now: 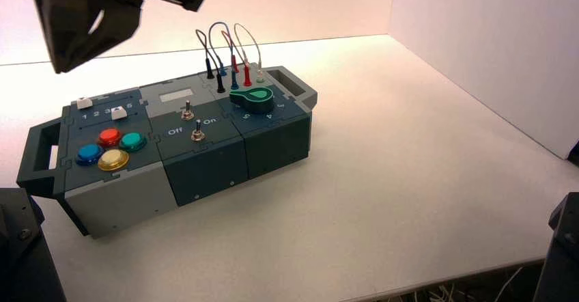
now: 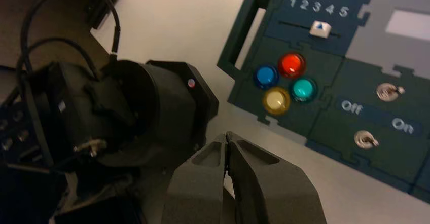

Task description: Push the blue button with the right gripper.

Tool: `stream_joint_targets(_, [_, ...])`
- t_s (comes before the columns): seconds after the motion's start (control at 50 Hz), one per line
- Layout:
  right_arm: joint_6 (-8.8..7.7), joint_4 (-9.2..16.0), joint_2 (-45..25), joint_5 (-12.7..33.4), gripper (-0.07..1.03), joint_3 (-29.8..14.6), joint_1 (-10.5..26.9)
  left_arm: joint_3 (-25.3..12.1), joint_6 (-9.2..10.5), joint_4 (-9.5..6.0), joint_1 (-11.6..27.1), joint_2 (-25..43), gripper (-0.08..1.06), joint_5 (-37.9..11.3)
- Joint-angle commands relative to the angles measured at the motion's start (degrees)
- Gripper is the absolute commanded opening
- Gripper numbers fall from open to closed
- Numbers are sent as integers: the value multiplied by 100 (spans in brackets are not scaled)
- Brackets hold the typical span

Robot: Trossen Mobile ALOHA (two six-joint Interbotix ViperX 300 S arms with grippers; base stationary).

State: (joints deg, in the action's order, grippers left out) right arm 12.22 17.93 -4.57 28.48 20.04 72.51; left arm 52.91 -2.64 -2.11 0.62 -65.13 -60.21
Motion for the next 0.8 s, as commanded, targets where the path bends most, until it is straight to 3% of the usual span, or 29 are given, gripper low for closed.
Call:
stream_joint_targets(0.02, [-26, 26, -79, -35, -2, -334, 35, -97, 0, 18, -35, 35, -4, 26])
stream_joint_targets(0.18, [-26, 26, -185, -62, -2, -404, 44, -114, 0, 114, -123, -26, -4, 88])
stream_joint_targets(0.26, [-26, 26, -220, -62, -2, -431, 44, -167, -18, 343, -352, -62, -4, 79])
stream_joint_targets(0.28, [-26, 35, -255, -53, -2, -475, 44, -202, -35, 519, -457, -62, -4, 18])
stream_joint_targets(0.32, [-26, 26, -264, -53, -2, -501, 44, -246, 0, 686, -492, -44, -4, -35])
stream_joint_targets(0.4, [-26, 26, -325, -53, -2, -589, 44, -299, 18, 809, -492, -35, -4, -97])
stream_joint_targets(0.46, [-35, 26, -396, -35, -2, -659, 44, -325, 88, 1055, -519, -9, -4, -167])
stream_joint_targets(0.52, [-62, 35, -439, -9, -2, -729, 44, -334, 290, 1283, -571, 0, -4, -246])
stream_joint_targets(0.58, [-114, 35, -492, 18, -2, -809, 44, -325, 396, 1424, -580, -18, -4, -290])
stream_joint_targets(0.64, [-202, 35, -562, 88, -2, -940, 44, -308, 413, 1503, -624, -35, -4, -343])
stream_joint_targets(0.8, [-448, 35, -817, 378, -2, -1354, 44, -316, 431, 1512, -879, -70, -4, -360])
